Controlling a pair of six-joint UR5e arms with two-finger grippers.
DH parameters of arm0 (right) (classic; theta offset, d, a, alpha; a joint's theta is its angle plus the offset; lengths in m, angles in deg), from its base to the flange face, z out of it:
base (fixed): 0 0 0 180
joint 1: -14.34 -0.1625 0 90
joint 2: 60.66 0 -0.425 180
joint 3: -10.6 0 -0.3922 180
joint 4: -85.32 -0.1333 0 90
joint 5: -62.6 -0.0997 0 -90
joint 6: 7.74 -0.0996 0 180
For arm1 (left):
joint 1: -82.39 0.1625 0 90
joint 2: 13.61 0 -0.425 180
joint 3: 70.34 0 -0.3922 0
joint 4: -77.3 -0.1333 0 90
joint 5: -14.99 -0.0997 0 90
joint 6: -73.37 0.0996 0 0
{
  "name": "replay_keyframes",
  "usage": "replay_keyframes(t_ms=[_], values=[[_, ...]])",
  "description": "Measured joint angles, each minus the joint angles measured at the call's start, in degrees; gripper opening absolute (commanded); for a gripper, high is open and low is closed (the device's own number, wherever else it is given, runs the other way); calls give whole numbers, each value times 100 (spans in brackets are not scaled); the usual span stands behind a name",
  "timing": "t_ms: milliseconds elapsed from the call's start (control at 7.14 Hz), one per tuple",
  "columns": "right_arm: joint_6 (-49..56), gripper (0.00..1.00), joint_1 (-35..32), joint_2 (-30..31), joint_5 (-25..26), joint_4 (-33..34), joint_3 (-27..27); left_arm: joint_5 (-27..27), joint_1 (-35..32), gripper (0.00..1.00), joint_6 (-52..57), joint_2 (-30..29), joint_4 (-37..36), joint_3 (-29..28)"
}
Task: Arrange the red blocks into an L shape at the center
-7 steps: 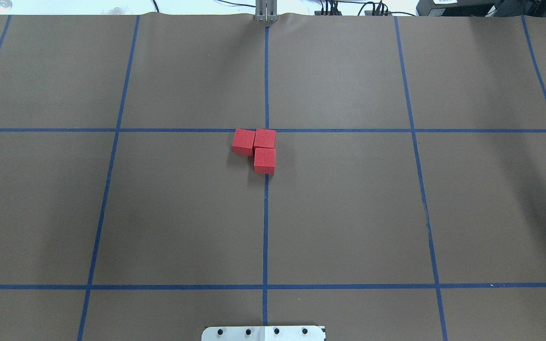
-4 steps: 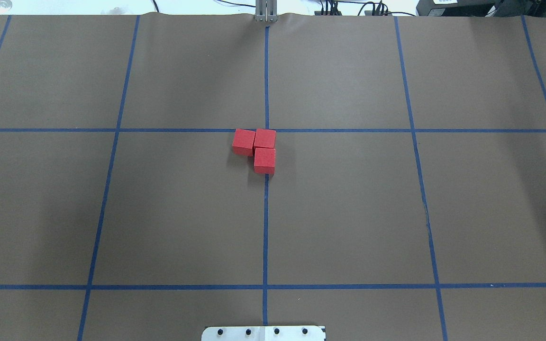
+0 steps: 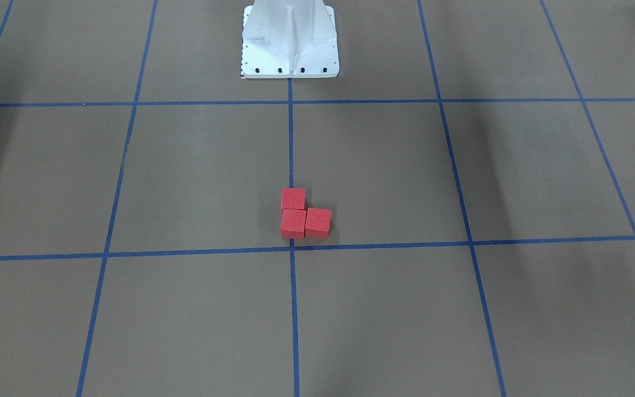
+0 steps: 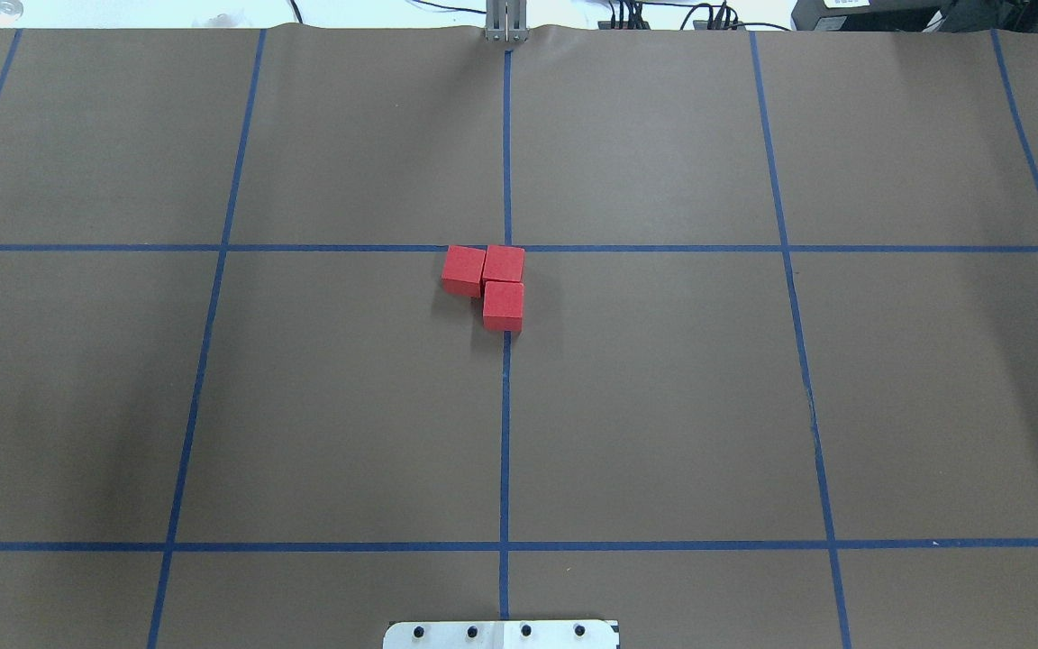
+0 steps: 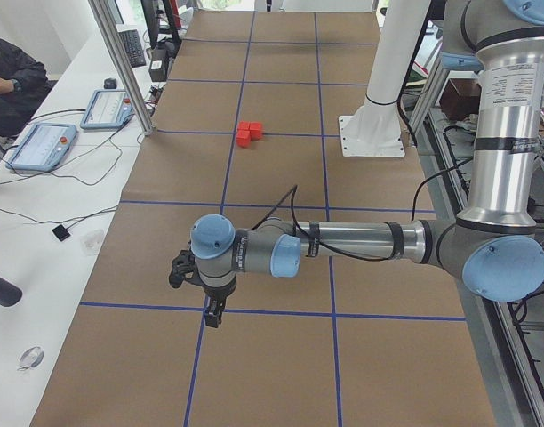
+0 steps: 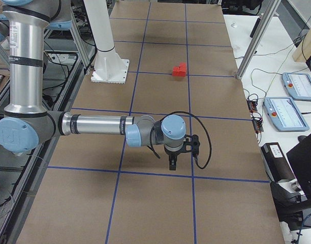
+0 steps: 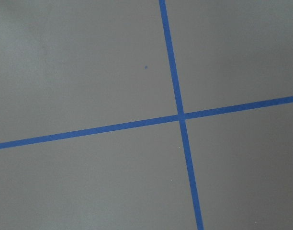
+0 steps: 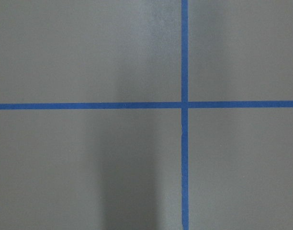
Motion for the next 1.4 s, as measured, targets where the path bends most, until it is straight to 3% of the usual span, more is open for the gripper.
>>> replay_keyframes(t_ms=[560,1401], values=[[-78,99,-16,69,4,60,39,23,135,100,-954,51,106,224],[-279,99,-35,120,247,736,801,31,296,100,-1409,98,118,300]])
